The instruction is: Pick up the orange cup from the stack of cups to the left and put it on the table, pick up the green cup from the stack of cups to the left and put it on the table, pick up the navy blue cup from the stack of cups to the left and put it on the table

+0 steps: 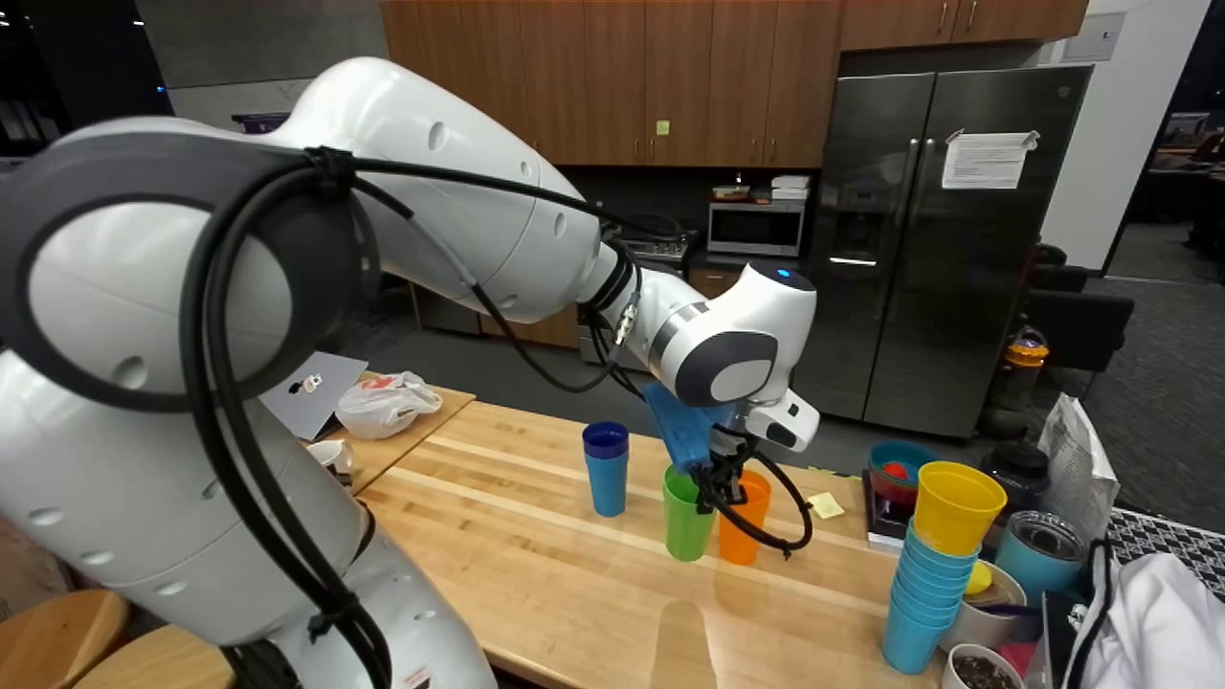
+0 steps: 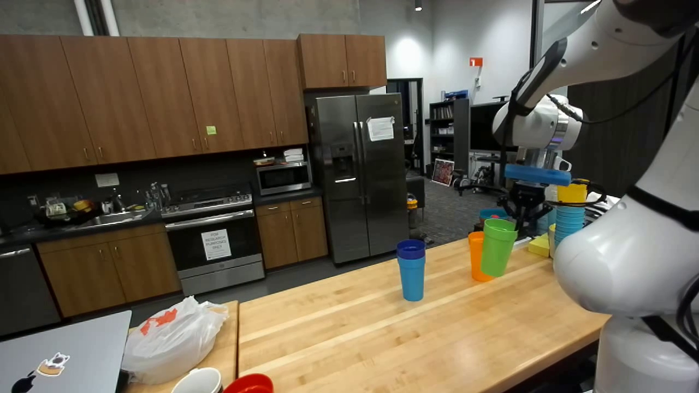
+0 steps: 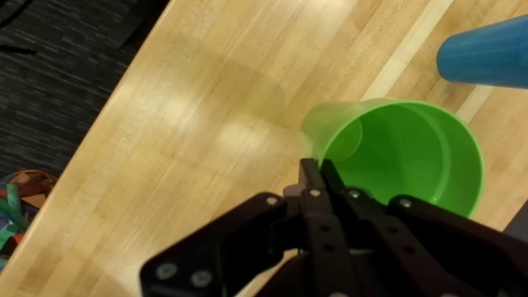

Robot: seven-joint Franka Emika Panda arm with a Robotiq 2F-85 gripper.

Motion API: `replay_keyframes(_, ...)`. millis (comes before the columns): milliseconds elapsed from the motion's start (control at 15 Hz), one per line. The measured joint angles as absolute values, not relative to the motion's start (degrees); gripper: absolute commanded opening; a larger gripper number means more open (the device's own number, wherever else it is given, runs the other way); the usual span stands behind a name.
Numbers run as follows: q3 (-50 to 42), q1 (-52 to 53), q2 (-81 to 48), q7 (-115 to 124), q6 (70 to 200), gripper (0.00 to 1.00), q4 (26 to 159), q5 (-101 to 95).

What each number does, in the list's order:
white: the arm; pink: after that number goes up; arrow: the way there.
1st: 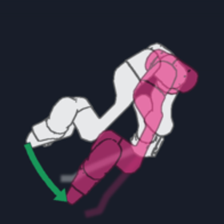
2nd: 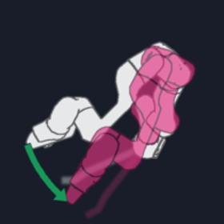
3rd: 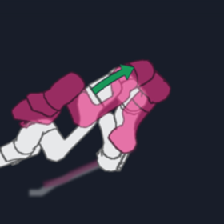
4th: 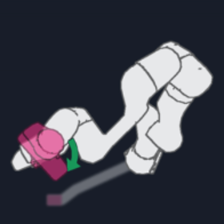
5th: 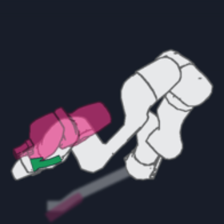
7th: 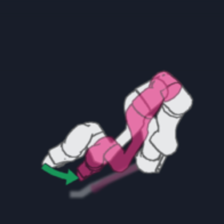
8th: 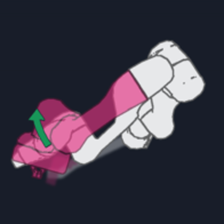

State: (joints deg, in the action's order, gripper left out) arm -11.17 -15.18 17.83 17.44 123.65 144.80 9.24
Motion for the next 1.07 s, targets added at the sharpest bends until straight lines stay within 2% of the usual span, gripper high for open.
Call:
replay_keyframes(1000, -11.36, -15.19, 4.77, 23.31, 127.98, 0.01, 142.79, 9.18)
replay_keyframes(1067, -11.26, -14.95, 4.41, 23.69, 127.98, 0.28, 142.48, 9.18)
